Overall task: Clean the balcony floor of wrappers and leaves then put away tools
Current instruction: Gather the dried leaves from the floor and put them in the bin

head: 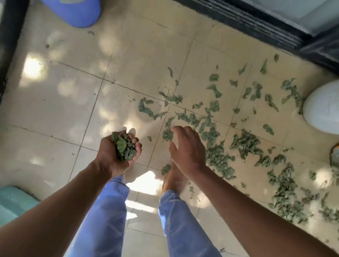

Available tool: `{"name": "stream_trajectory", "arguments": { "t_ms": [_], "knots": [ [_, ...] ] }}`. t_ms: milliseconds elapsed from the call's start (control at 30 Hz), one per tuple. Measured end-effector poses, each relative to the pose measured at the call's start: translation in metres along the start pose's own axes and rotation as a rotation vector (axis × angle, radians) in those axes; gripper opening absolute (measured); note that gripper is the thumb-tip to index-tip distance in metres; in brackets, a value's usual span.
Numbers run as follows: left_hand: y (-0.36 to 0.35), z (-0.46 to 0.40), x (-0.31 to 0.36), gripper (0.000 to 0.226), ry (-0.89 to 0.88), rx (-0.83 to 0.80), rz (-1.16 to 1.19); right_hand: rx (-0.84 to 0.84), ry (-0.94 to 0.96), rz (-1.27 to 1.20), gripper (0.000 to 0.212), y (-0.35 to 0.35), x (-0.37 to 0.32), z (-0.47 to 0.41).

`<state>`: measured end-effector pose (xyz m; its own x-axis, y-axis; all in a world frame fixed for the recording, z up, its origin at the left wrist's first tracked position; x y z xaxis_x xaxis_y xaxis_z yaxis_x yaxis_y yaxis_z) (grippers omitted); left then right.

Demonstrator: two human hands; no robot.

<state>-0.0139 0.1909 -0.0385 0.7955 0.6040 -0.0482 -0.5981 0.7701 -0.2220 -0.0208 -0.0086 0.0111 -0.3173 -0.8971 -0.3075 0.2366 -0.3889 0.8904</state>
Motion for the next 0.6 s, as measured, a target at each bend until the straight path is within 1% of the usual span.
{"name": "stream_trajectory", "arguments": {
  "t_ms": [67, 200, 267, 333, 433, 500, 600],
  "knots": [
    [-0.002, -0.017, 0.008, 0.034, 0.023, 0.006, -0.070, -0.088, -0.054, 0.068, 0.055, -0.034, 0.023, -0.016],
    [-0.004, -0.054, 0.023, 0.019, 0.049, 0.007, -0.147, -0.205, -0.037, 0.172, 0.082, -0.098, 0.041, -0.051],
    [-0.004, -0.070, 0.026, 0.021, 0.059, 0.008, -0.190, -0.235, -0.021, 0.167, 0.092, -0.125, 0.047, -0.064],
    [-0.004, -0.086, 0.028, 0.028, 0.076, 0.002, -0.222, -0.224, -0.018, 0.158, 0.096, -0.145, 0.052, -0.071],
    [-0.006, -0.104, 0.027, 0.032, 0.090, -0.001, -0.228, -0.195, -0.031, 0.102, 0.089, -0.168, 0.056, -0.072],
    [-0.009, -0.112, 0.024, 0.035, 0.093, -0.003, -0.240, -0.154, -0.022, 0.025, 0.075, -0.178, 0.055, -0.071],
    [-0.010, -0.120, 0.019, 0.036, 0.105, 0.001, -0.260, -0.081, 0.014, -0.080, 0.049, -0.185, 0.053, -0.072]
  ]
}}
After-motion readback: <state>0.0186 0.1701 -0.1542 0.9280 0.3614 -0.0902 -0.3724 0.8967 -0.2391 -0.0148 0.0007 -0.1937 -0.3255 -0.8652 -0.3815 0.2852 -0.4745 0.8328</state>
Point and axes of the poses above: each hand's wrist, its own z-axis away from the middle knuckle, its own y-axis out of the back of the hand, x = y × z, the point moved 7 cm from there along -z, towards the middle knuckle, and after that the axes turned 7 degrees about x, right-handed, at the moved point
